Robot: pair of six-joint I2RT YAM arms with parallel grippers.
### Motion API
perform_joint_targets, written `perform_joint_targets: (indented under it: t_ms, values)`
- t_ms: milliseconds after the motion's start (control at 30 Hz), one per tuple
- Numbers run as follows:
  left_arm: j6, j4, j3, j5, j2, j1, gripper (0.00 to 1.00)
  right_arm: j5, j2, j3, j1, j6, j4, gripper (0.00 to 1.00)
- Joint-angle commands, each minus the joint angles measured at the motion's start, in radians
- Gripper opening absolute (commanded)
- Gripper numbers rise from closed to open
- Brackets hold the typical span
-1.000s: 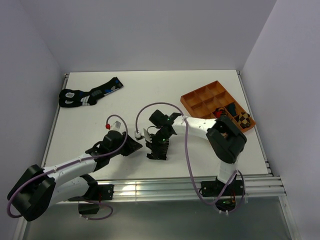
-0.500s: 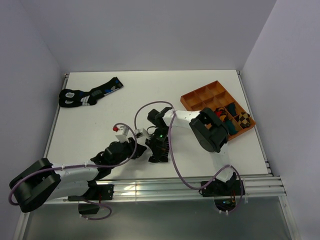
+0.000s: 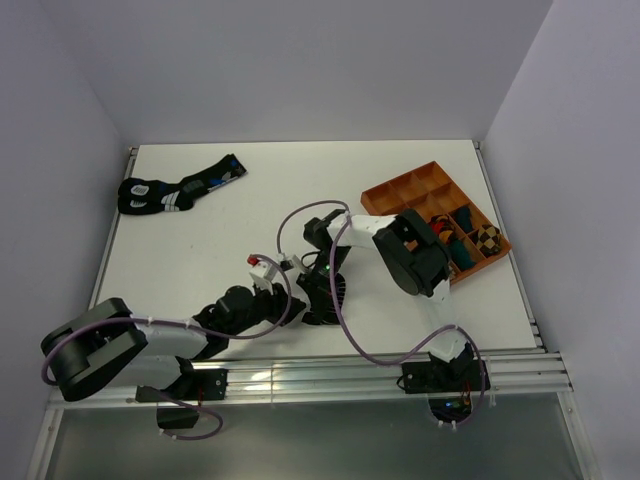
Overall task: Roll the socks
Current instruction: Roll the sock at the center of the board.
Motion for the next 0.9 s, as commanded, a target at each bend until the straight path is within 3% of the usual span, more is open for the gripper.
perform_joint_targets:
  t_ms: [0, 200, 567, 667, 800, 867]
  values:
    - [0.062, 0.077, 0.045, 0.076, 0.055, -0.017, 0.35, -0.042, 0.031, 0.06, -0.021, -0.047, -0.077, 0.13]
    - [0.059, 0.17, 0.042, 0.12, 0.143, -0.043, 0.4, -0.066, 0.081, 0.092, -0.038, -0.085, -0.143, 0.13]
    - [0.057, 0.135, 0.091, 0.111, 0.219, -0.061, 0.37, -0.052, 0.085, 0.091, -0.054, -0.079, -0.142, 0.13]
    - [0.046, 0.105, 0.107, 0.096, 0.229, -0.061, 0.27, -0.045, 0.082, 0.089, -0.054, -0.076, -0.131, 0.12]
    - [0.048, 0.045, 0.144, 0.094, 0.25, -0.069, 0.06, -0.037, 0.062, 0.083, -0.054, -0.055, -0.114, 0.13]
    - [0.049, 0.024, 0.163, 0.1, 0.259, -0.08, 0.02, -0.029, 0.056, 0.078, -0.054, -0.046, -0.107, 0.14]
